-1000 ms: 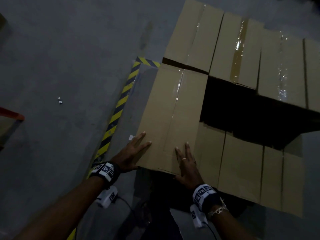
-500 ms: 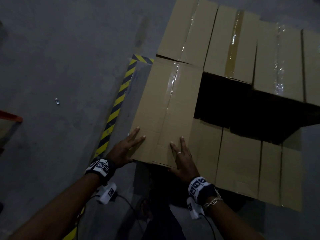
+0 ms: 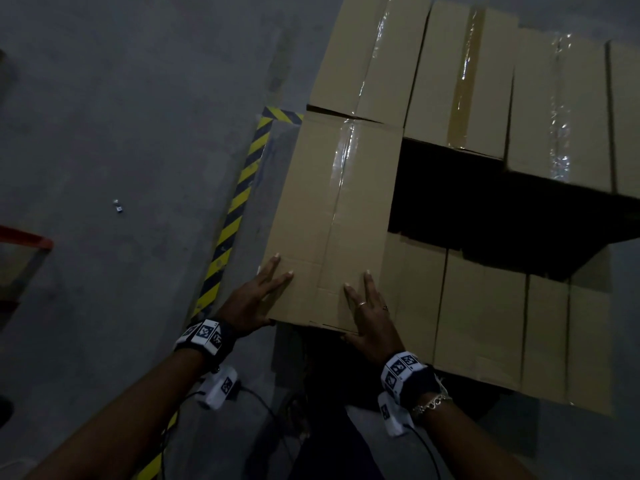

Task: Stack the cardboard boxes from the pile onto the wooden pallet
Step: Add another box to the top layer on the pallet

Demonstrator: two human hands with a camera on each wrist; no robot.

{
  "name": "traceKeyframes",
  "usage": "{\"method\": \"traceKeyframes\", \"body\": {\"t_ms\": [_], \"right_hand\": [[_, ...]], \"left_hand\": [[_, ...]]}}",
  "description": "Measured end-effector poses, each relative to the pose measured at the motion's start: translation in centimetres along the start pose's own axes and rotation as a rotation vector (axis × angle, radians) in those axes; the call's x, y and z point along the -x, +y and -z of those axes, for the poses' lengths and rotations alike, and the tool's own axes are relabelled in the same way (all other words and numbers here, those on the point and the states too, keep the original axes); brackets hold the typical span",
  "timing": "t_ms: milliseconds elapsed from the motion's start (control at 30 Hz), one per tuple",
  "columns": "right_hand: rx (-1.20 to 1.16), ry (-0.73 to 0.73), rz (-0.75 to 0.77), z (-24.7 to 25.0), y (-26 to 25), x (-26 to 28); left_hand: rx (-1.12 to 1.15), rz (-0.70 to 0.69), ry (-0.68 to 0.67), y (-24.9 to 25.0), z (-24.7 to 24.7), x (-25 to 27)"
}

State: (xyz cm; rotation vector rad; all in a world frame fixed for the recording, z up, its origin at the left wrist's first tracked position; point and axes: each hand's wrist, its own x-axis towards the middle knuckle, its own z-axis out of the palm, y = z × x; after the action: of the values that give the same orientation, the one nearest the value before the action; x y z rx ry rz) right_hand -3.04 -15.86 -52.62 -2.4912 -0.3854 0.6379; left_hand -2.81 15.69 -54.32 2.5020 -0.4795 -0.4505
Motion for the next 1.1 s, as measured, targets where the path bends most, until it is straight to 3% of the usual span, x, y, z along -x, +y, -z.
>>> {"method": "traceKeyframes", "body": {"t_ms": [533,667,867,967,1100], "right_hand": [[-0.065,0.008,-0.01,-0.3,0.3,0.3],[-0.019,-0.019,-0.012,0.7,-0.5,0.2],[-0.126,-0.021,-0.154,3.1,-3.1,0.8],[-0.176,0.034,-0.145,4.5,-4.1,2.0],[-0.209,0.076,-0.138,5.5,-5.2,4.0]], "left_hand": [[-0.003,0.092,-0.129,0.5,0.9,0.0],[-0.01,0.155,-0.121,1.9,1.1,0.3],[0.015,0.307,-0.015,6.3,2.8,0.3],[0.028,0.264,0.018,9.0,4.5,0.9],[0.025,0.105,0.041,12.1,6.7,2.2]]}}
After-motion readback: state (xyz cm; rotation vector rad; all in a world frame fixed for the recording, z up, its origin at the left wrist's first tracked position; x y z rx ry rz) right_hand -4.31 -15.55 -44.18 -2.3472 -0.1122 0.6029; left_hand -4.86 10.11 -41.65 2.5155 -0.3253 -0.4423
